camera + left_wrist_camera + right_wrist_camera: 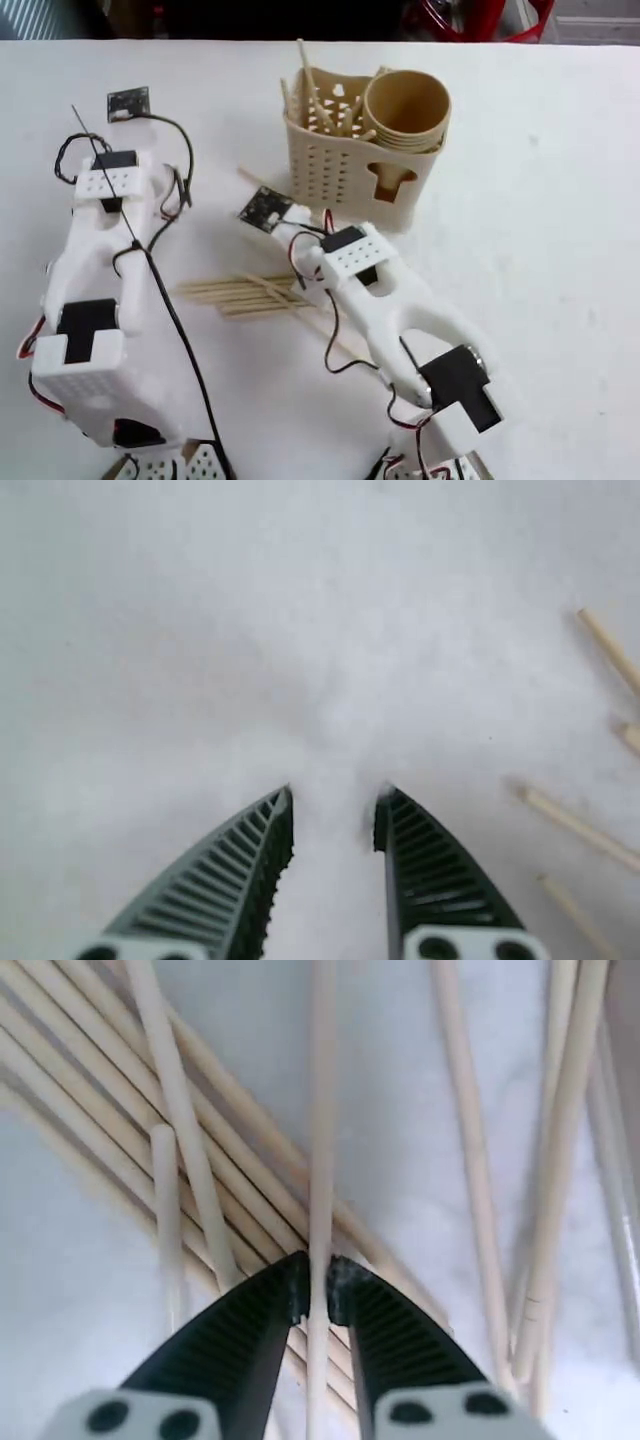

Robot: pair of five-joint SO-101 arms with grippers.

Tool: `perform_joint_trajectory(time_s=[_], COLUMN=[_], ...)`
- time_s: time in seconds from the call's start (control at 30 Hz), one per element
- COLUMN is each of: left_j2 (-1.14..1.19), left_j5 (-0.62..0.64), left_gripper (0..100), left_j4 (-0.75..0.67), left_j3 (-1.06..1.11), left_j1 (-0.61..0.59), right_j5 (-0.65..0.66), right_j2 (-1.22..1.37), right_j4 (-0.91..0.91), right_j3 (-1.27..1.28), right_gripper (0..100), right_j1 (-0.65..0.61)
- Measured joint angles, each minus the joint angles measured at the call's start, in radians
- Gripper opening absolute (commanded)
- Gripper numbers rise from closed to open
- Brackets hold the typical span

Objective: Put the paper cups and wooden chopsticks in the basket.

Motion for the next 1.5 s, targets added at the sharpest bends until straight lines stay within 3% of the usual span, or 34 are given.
perform_joint_trajectory(time_s=[0.2, 0.37, 0.67, 0.77, 0.97, 1.17, 1.5], left_j2=[0.000, 0.000, 0.000, 0.000, 0.000, 0.000, 0.000], left_j5=[0.000, 0.000, 0.000, 0.000, 0.000, 0.000, 0.000], left_gripper=[15, 15, 15, 15, 15, 15, 15], left_j4=[0.000, 0.000, -0.017, -0.032, -0.037, -0.037, -0.037], left_j3=[0.000, 0.000, 0.005, 0.005, 0.005, 0.005, 0.005], left_j1=[0.000, 0.000, 0.000, 0.000, 0.000, 0.000, 0.000], right_j5=[-0.002, -0.089, -0.124, -0.137, -0.336, -0.373, -0.373], right_j2=[-0.109, -0.407, -0.908, -0.918, -0.793, -0.548, -0.377], right_j4=[0.011, 0.037, 0.011, -0.077, -0.347, -0.612, -0.654], right_j3=[0.014, 0.014, -0.112, -0.209, -0.321, -0.359, -0.399], right_gripper=[1.7, 1.7, 1.6, 1.6, 1.7, 1.7, 2.2], right_j1=[0.055, 0.135, 0.140, 0.140, 0.138, 0.141, 0.147])
